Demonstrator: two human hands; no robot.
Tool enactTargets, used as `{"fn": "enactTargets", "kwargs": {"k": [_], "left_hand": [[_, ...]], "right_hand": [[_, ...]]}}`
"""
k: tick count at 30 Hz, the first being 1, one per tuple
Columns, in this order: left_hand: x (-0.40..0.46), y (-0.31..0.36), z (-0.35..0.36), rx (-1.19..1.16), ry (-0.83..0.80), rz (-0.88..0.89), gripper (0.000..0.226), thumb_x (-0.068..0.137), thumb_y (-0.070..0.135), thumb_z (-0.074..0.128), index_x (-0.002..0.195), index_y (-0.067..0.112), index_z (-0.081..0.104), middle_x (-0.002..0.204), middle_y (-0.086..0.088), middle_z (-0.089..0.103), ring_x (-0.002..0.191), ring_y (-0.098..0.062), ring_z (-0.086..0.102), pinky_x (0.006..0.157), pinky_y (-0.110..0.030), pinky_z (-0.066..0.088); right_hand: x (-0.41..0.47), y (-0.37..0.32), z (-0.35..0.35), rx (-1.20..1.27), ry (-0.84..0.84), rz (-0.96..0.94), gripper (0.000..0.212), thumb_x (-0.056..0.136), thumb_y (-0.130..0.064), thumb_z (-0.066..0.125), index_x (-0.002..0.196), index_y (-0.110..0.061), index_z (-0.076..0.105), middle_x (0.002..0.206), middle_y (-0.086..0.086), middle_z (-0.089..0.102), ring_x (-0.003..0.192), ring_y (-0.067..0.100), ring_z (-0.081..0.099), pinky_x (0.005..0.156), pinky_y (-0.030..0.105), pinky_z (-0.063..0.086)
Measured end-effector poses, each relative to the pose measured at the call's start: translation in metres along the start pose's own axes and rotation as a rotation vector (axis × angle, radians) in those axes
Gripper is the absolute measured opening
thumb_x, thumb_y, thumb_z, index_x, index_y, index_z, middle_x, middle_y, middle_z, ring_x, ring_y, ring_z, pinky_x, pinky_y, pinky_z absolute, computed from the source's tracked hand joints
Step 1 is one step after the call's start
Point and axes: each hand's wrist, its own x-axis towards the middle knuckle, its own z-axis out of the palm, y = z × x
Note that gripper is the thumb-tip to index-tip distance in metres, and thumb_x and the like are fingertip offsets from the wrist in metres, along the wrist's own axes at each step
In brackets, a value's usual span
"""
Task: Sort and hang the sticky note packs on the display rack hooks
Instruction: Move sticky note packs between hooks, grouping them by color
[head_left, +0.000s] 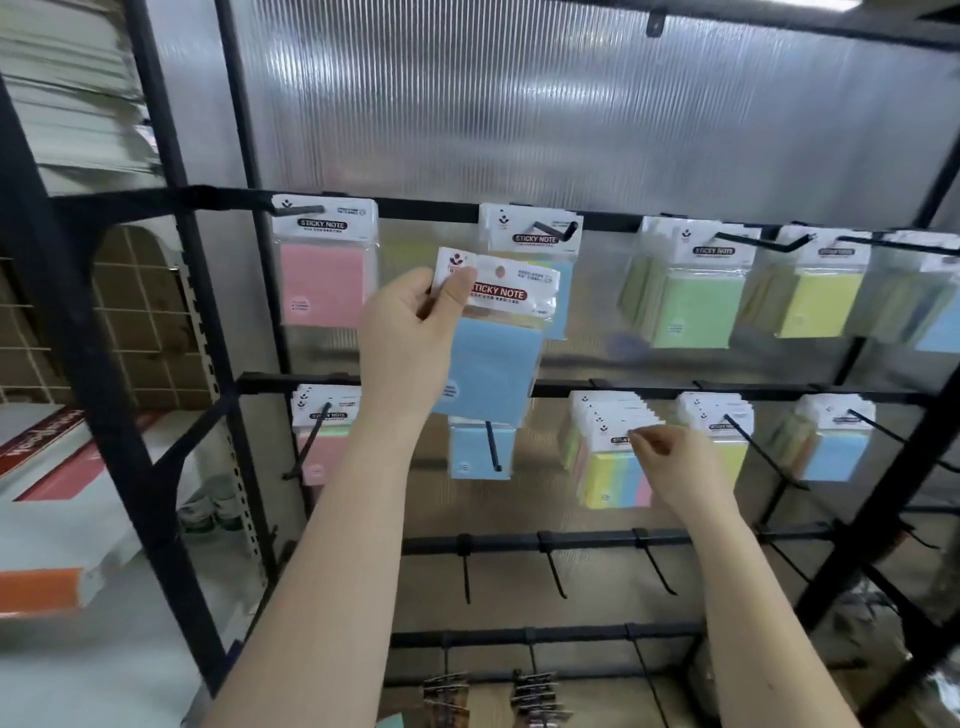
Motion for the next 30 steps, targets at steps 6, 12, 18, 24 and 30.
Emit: {"fn": "enactTargets", "kwargs": {"k": [6,12,18,24,30], "left_hand": [[0.008,0.023,0.032,0.017,0.054,0.086,0.048,0.093,0.031,0.057,0.054,0.022,0.031,0.04,0.018,0.038,0.044,-0.001,0.032,0.047,-0.015,0.023],[0.015,0.027,0.055,-0.037,0.076,0.122,0.038,0.095,0.024,0.056,0.059,0.017,0.049,0.049,0.022,0.055,0.057,0.008,0.058,0.05,-0.012,0.033],[0.018,0.018,0.067,0.05,0.182,0.146,0.045,0.091,0.025,0.058,0.052,0.021,0.036,0.043,0.014,0.039,0.048,-0.005,0.04,0.05,-0.023,0.029],[0.027,0.004,0.072,0.021,0.182,0.119,0.042,0.088,0.031,0.059,0.053,0.02,0.037,0.047,0.01,0.041,0.064,-0.034,0.062,0.053,-0.043,0.044],[0.033,-0.005,0.076,0.14,0.153,0.133,0.049,0.092,0.032,0.059,0.056,0.016,0.031,0.046,0.011,0.031,0.045,-0.006,0.028,0.046,-0.017,0.021]], "right_hand": [[-0.002,0.008,-0.009,0.094,-0.025,-0.025,0.025,0.096,-0.02,0.054,0.111,-0.009,0.069,0.115,0.003,0.069,0.103,0.017,0.062,0.079,0.022,0.041],[-0.001,0.012,-0.017,0.095,-0.061,-0.067,0.025,0.096,-0.018,0.053,0.112,-0.009,0.069,0.114,0.001,0.069,0.104,0.014,0.062,0.081,0.019,0.04],[0.0,0.021,-0.015,0.072,-0.068,-0.092,0.026,0.096,-0.018,0.051,0.109,-0.01,0.07,0.11,0.003,0.071,0.087,0.009,0.058,0.075,0.019,0.039],[0.003,0.022,-0.016,0.076,-0.065,-0.108,0.027,0.096,-0.02,0.051,0.112,-0.009,0.069,0.114,0.003,0.069,0.1,0.014,0.061,0.078,0.02,0.04],[0.01,0.023,-0.016,0.06,-0.079,-0.104,0.027,0.097,-0.019,0.05,0.115,-0.01,0.068,0.116,0.004,0.068,0.106,0.018,0.061,0.082,0.022,0.041]]}}
